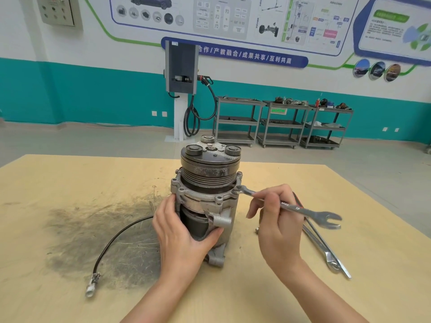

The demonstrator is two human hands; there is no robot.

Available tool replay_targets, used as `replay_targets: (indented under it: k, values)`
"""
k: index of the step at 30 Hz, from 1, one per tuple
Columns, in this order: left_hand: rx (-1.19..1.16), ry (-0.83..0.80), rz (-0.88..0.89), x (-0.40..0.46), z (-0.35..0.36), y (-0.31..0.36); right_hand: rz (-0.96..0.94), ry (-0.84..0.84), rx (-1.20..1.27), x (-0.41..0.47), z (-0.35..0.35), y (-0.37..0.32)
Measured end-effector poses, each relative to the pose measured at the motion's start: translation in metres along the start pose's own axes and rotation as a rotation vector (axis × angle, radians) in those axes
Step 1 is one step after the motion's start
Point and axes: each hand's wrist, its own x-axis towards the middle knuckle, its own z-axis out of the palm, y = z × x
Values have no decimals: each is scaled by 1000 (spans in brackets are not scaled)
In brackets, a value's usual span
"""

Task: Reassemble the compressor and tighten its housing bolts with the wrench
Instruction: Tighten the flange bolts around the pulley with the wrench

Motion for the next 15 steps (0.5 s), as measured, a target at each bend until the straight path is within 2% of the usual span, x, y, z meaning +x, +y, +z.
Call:
replay_targets:
  k: [6, 15]
  values:
    - [0, 1, -5, 0, -1, 1, 141, 36, 132, 8, -3, -3]
    - [2, -4, -9, 0, -2, 3, 154, 41, 156, 9, -2, -5]
